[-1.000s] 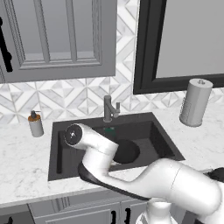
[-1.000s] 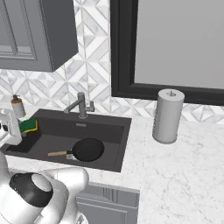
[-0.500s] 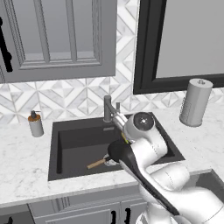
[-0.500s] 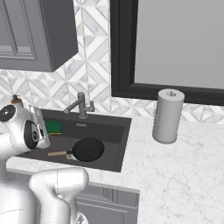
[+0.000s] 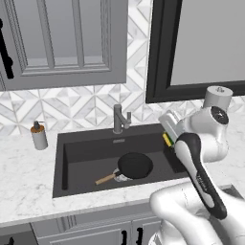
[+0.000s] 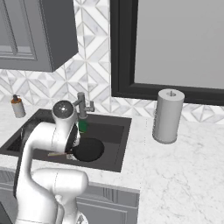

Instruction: Pick the pan and sponge and place them into the sink. Then turn on the water.

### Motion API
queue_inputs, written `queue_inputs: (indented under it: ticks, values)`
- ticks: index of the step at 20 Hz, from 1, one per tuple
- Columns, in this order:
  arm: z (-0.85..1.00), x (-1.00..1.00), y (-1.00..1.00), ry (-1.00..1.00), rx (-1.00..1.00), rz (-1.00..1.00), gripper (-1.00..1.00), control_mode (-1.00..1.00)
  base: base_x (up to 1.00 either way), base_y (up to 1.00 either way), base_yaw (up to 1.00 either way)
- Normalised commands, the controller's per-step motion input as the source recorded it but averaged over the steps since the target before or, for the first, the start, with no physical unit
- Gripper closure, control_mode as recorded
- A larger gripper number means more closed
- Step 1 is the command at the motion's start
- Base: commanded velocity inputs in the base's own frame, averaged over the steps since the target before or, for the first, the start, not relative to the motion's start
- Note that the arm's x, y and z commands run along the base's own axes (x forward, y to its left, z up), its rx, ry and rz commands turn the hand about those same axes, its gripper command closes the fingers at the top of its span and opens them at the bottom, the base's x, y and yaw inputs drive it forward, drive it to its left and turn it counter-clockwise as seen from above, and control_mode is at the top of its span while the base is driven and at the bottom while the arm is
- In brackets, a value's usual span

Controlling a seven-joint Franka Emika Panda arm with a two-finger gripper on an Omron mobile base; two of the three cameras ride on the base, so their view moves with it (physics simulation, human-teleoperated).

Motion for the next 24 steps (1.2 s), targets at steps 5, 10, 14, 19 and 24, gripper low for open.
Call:
queue_inputs:
  ticks: [5, 10, 14, 19, 24]
  values:
    - [0.0, 0.3, -0.51, 0.22, 0.04, 0.3, 1.0, -1.0, 0.0, 0.0, 0.0]
    - [0.0, 0.66, -0.04, 0.46, -0.05, 0.28, 1.0, -1.0, 0.0, 0.0, 0.0]
    - [-0.04, 0.46, -0.11, 0.31, -0.04, 0.32, 1.0, -1.0, 0.0, 0.0, 0.0]
    - [-0.32, 0.02, -0.1, -0.06, -0.03, 0.29, 1.0, -1.0, 0.0, 0.0, 0.0]
    - [-0.47, 0.04, 0.0, -0.02, -0.11, 0.38, 1.0, -1.0, 0.0, 0.0, 0.0]
